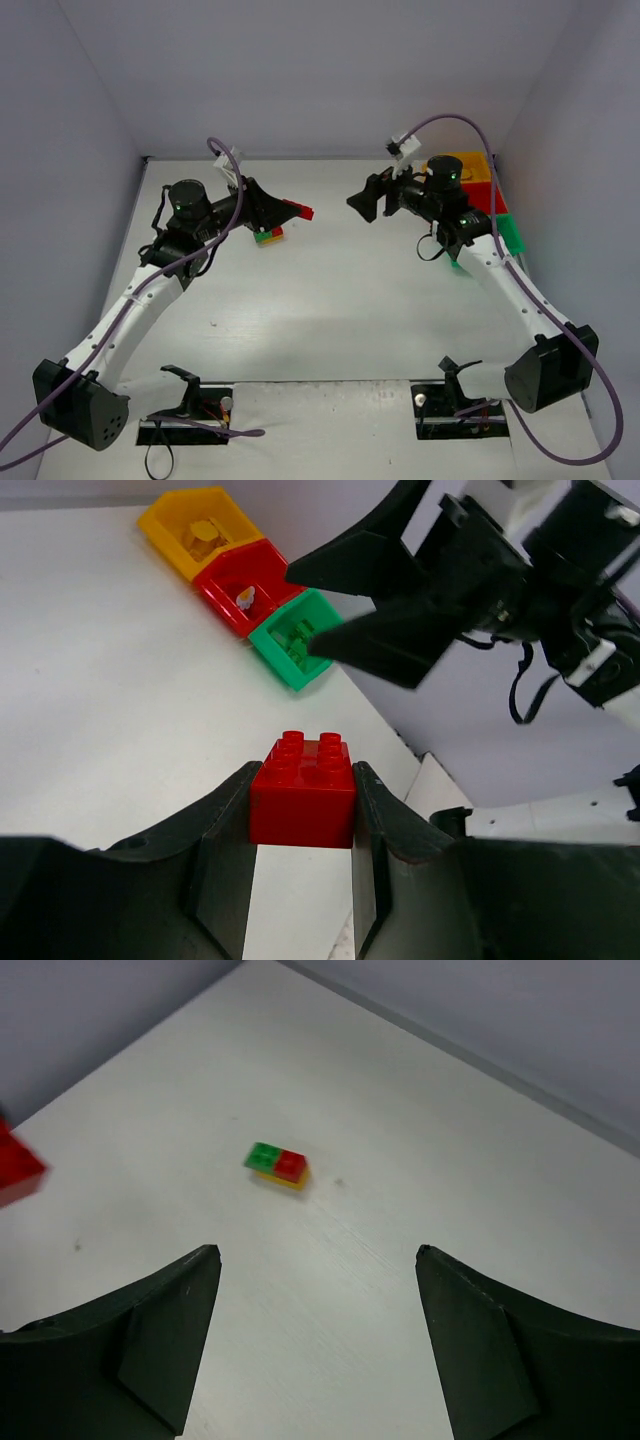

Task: Sort the legos into containers by color

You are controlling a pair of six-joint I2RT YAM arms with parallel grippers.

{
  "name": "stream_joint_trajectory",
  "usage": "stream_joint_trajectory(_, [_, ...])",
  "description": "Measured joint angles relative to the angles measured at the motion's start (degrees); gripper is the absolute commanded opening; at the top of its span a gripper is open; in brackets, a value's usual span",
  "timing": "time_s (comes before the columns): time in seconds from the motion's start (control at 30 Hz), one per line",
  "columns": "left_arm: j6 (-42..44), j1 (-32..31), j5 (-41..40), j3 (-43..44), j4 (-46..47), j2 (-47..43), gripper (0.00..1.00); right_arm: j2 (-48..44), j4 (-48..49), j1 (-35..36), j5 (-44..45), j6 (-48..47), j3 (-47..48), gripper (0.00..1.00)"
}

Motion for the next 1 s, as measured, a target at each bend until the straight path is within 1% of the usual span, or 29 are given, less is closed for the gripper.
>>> stream_joint_trajectory(0.07, [-2.21, 0.0, -0.39, 0.26, -0.02, 0.48, 0.0, -0.09, 0.17, 3.91, -2.62, -1.84, 1.57, 0.75])
stream_joint_trajectory(0.2, [-6.01, 0.0, -1.2, 0.39, -0.42, 1.05, 0.0, -0.04, 0.26, 9.14, -5.9, -4.52, 5.05, 0.75])
stream_joint_trajectory(0.47, [-9.44, 0.0, -3.8, 2.47, -3.54, 1.05, 0.0, 1.29, 0.63, 14.78, -10.8, -7.63, 10.73, 0.75])
stream_joint_trajectory(0.6, [-11.45, 0.0, -3.98, 3.67, -4.33, 1.05, 0.0, 3.3, 0.57, 17.42, -11.34, -9.01, 11.8, 0.75])
stream_joint_trajectory(0.67, [-12.26, 0.0, -3.91, 4.28, -4.48, 1.07, 0.0, 4.28, 0.24, 18.34, -11.34, -9.64, 11.98, 0.73])
stream_joint_trajectory(0.77, [-12.94, 0.0, -3.69, 5.29, -4.87, 1.09, 0.0, 5.73, -0.15, 18.95, -11.21, -10.49, 12.22, 0.63])
stream_joint_trajectory(0.8, [-13.09, 0.0, -3.63, 5.55, -4.94, 1.11, 0.0, 6.21, -0.37, 18.95, -11.17, -10.75, 12.5, 0.57])
stream_joint_trajectory(0.87, [-13.42, 0.0, -3.26, 5.92, -5.01, 1.14, 0.0, 6.88, -0.46, 18.97, -10.91, -11.28, 13.03, 0.51])
stream_joint_trajectory(0.9, [-13.55, 0.0, -3.02, 6.05, -5.07, 1.16, 0.0, 7.17, -0.52, 19.1, -10.75, -11.43, 13.35, 0.45])
stream_joint_trajectory(0.97, [-13.66, 0.0, -2.8, 6.16, -5.27, 1.25, 0.0, 7.56, -0.66, 19.32, -10.6, -11.76, 13.92, 0.43])
stream_joint_trajectory(1.0, [-13.79, 0.0, -2.73, 6.29, -5.33, 1.4, 0.0, 7.63, -0.7, 19.34, -10.56, -11.85, 14.03, 0.4])
